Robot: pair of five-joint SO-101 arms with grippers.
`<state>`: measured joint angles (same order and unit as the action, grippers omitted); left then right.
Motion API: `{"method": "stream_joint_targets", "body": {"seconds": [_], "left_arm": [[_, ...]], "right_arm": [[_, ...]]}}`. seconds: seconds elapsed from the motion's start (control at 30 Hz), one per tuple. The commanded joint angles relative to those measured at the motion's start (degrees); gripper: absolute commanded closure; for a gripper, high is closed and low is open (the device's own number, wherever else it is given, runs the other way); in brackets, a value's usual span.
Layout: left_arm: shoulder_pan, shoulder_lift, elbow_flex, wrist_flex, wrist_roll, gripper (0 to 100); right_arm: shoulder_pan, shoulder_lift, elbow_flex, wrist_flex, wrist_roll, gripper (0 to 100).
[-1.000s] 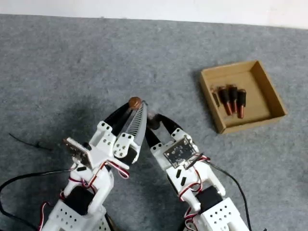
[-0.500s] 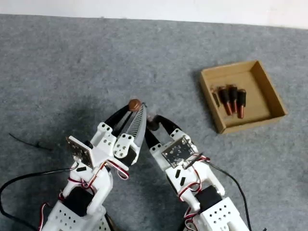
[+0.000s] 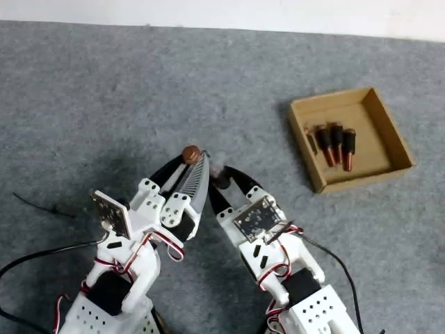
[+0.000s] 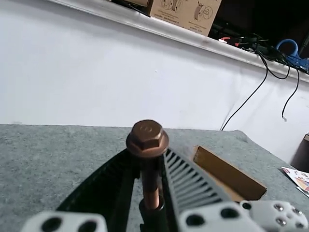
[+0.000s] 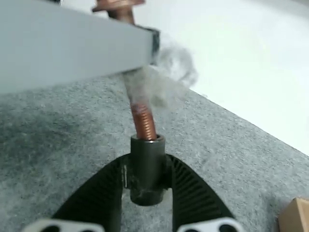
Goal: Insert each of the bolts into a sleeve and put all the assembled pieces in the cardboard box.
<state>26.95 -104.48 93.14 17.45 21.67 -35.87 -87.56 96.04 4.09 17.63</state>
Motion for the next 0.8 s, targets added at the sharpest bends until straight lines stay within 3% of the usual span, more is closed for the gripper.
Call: {"method": "stream_joint_targets", "body": {"seconds": [0.0, 0.3, 0.6, 0.77], "left_arm": [[-0.6, 0.1, -0.4, 1.6, 0.6, 99], [-0.2, 0.8, -1.9, 3.5, 0.5, 99], [-0.6, 21.1, -10.6, 3.5, 4.1, 99], [-0.2, 23.6, -11.4, 3.9, 4.1, 99]], "right_arm": [[-0.1, -1.5, 9.1, -2.5, 0.5, 99.4], [-2.3, -1.3, 9.1, -1.6, 0.5, 99.4], [-2.1, -1.3, 9.1, -0.6, 0.5, 99.4], [-1.0, -1.2, 9.1, -0.5, 0.5, 99.4]]}}
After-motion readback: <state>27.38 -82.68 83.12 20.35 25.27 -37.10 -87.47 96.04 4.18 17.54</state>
